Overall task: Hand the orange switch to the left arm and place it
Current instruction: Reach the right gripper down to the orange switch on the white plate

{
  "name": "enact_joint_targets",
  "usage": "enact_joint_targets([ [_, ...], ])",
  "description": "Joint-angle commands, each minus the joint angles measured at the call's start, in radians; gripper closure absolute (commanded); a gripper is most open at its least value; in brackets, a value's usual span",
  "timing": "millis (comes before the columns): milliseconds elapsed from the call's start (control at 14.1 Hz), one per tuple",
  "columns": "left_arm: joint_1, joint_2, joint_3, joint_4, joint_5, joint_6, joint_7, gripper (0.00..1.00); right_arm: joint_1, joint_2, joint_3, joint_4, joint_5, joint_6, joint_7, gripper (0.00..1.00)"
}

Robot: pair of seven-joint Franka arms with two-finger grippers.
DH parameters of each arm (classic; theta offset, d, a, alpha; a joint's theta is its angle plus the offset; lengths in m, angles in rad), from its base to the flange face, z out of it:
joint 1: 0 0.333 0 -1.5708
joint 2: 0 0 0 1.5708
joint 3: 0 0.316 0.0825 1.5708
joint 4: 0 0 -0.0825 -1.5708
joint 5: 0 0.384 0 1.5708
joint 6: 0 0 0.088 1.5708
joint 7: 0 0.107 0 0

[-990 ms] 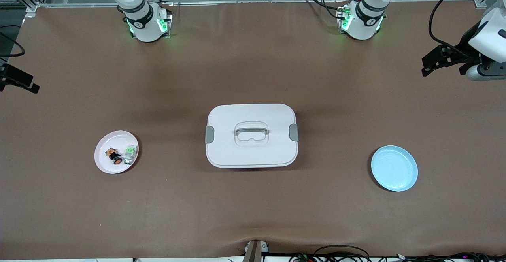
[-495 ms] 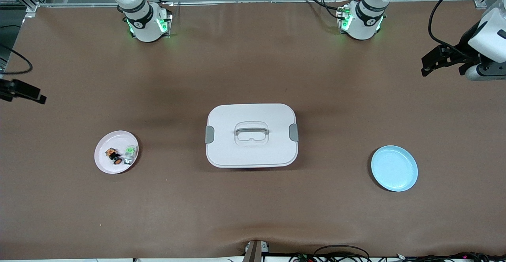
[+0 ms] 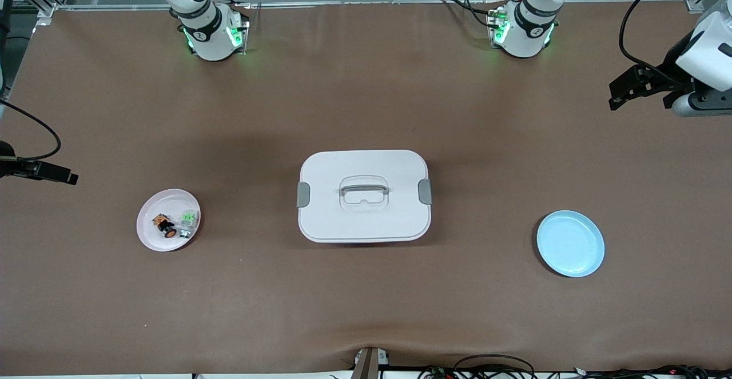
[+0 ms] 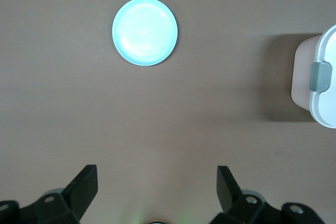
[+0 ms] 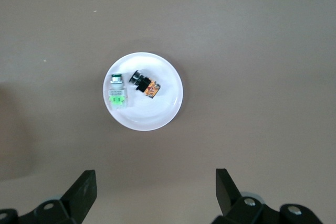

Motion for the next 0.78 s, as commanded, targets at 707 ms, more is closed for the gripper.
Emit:
enact_joint_targets([
  [707, -0.001, -0.008, 0.0, -0.003, -0.005, -0.011, 0.012, 0.0, -0.001, 0.082, 0.016, -0.296, 0.026, 0.417, 0.595, 0.0],
])
